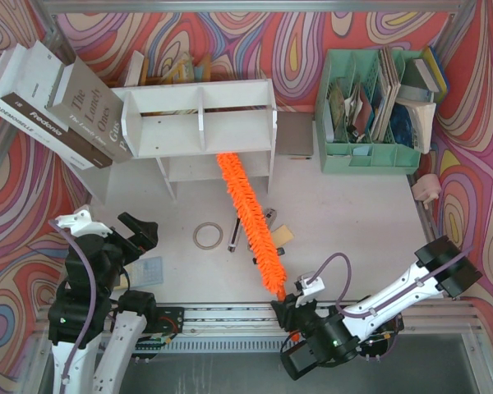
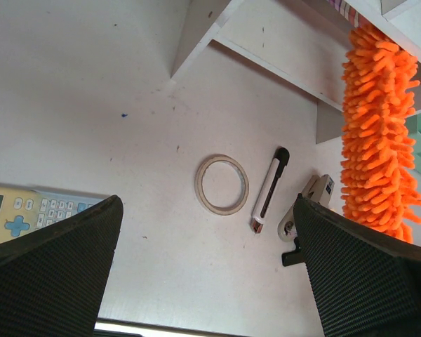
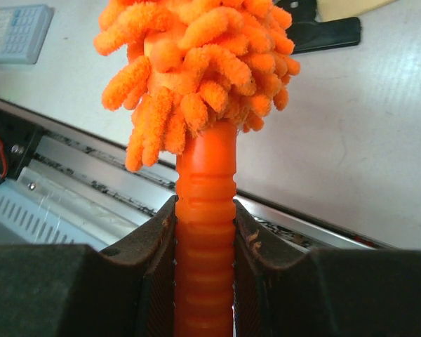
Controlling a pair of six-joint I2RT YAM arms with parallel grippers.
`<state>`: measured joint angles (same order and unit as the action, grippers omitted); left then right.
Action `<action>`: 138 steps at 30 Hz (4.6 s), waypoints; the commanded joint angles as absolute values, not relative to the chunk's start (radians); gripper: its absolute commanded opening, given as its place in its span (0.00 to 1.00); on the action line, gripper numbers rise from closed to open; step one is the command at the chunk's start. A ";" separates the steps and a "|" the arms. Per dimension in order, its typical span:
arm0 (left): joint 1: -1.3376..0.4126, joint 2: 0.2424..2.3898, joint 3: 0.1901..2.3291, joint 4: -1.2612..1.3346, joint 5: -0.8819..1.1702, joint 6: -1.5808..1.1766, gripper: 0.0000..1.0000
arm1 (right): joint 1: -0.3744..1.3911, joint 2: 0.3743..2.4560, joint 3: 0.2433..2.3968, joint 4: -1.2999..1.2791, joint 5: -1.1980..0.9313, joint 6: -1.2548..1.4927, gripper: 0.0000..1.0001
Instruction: Dust the bookshelf with a duster
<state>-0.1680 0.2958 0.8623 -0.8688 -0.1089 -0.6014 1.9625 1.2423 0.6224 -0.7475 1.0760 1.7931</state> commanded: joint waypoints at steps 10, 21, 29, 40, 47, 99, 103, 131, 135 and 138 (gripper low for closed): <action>-0.163 0.289 0.850 -0.859 -0.106 -0.592 0.98 | 1.928 1.063 0.470 -0.151 1.104 1.148 0.00; -0.163 0.286 0.850 -0.859 -0.108 -0.592 0.98 | 1.928 1.166 0.576 -0.786 1.155 1.897 0.00; -0.163 0.287 0.850 -0.859 -0.106 -0.590 0.98 | 1.928 1.273 0.642 -0.982 1.158 2.107 0.00; -0.163 0.289 0.849 -0.857 -0.103 -0.591 0.98 | 1.927 1.081 0.475 -0.185 1.139 1.205 0.00; -0.163 0.290 0.848 -0.857 -0.104 -0.589 0.98 | 1.876 1.094 0.451 0.061 1.023 0.943 0.00; -0.163 0.296 0.847 -0.854 -0.102 -0.588 0.98 | 1.747 1.240 0.520 0.243 0.957 0.774 0.00; -0.163 0.303 0.849 -0.854 -0.098 -0.587 0.98 | 1.697 1.312 0.554 0.325 0.859 0.687 0.00; -0.163 0.302 0.848 -0.854 -0.097 -0.588 0.98 | 1.677 1.349 0.566 0.370 0.906 0.729 0.00; -0.163 0.300 0.847 -0.854 -0.097 -0.589 0.98 | 1.677 1.421 0.640 0.326 0.869 0.701 0.00; -0.163 0.299 0.848 -0.855 -0.096 -0.589 0.98 | 1.669 1.456 0.672 0.268 0.861 0.742 0.00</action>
